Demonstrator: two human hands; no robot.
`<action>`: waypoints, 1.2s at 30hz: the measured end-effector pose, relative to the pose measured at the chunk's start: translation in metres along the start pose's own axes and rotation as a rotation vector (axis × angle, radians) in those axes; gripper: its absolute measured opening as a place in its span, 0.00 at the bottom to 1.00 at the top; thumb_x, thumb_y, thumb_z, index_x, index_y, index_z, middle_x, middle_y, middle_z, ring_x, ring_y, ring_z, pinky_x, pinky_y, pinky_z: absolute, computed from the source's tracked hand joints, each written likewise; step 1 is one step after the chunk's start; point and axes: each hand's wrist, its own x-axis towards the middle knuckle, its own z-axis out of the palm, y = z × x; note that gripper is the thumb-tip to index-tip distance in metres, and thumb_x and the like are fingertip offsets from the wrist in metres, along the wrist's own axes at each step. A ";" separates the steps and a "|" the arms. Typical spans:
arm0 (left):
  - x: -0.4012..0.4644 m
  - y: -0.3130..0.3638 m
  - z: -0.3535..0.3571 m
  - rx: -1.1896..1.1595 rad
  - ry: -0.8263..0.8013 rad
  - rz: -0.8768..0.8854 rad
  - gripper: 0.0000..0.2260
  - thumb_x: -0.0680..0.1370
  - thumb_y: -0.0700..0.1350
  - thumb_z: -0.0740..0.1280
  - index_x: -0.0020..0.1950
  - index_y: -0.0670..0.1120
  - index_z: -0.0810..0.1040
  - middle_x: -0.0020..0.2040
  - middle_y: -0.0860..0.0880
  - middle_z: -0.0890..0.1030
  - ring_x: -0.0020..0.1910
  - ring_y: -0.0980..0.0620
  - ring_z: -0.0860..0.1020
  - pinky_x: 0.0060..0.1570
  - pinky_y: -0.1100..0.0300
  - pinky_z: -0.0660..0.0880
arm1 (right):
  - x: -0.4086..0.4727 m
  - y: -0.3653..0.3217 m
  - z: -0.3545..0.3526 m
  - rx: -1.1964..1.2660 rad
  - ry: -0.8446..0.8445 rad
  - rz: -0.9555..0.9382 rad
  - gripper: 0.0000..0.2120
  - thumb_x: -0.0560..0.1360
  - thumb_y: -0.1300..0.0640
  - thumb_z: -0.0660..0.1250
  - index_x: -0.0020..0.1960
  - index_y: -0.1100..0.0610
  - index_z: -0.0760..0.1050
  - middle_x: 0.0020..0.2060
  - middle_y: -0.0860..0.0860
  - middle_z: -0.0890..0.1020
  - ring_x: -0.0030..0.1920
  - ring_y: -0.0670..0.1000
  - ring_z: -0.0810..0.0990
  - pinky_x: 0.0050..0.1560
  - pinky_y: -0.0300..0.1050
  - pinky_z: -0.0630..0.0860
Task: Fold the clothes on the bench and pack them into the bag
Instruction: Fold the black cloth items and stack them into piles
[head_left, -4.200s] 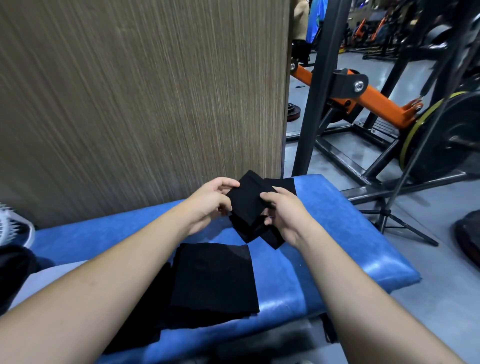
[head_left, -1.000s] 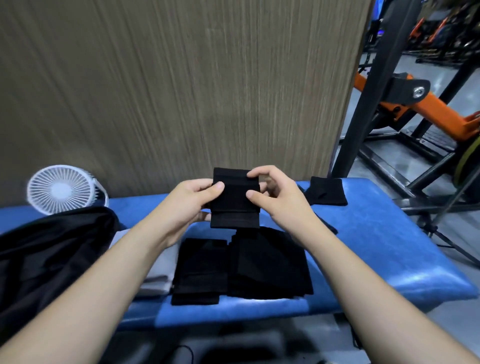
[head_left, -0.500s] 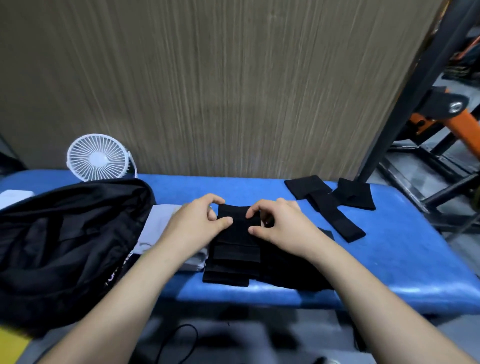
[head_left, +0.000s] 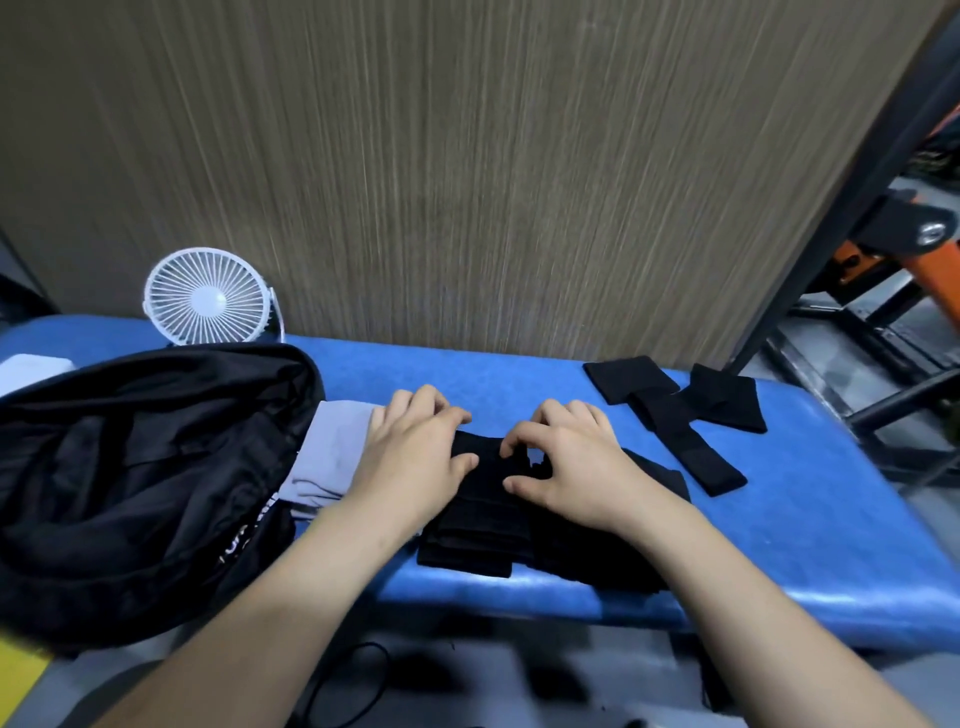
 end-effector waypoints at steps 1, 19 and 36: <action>-0.001 0.000 0.000 -0.020 0.032 0.026 0.20 0.77 0.57 0.67 0.68 0.58 0.73 0.61 0.58 0.69 0.63 0.53 0.65 0.56 0.61 0.55 | -0.001 0.000 -0.001 0.007 0.016 -0.008 0.15 0.73 0.40 0.69 0.58 0.42 0.76 0.49 0.44 0.70 0.54 0.50 0.68 0.70 0.48 0.57; -0.006 0.004 0.002 0.081 -0.040 0.104 0.15 0.75 0.62 0.66 0.60 0.61 0.76 0.58 0.60 0.75 0.63 0.58 0.67 0.60 0.60 0.54 | -0.003 -0.006 0.006 -0.055 -0.076 -0.024 0.18 0.74 0.38 0.66 0.60 0.43 0.72 0.55 0.46 0.73 0.61 0.51 0.69 0.75 0.59 0.52; 0.023 0.028 -0.016 -0.205 0.049 0.010 0.03 0.78 0.53 0.65 0.47 0.60 0.79 0.46 0.65 0.77 0.54 0.57 0.72 0.59 0.57 0.62 | -0.022 0.063 -0.037 0.376 0.286 0.069 0.05 0.77 0.47 0.66 0.49 0.47 0.78 0.43 0.41 0.80 0.49 0.43 0.78 0.57 0.50 0.75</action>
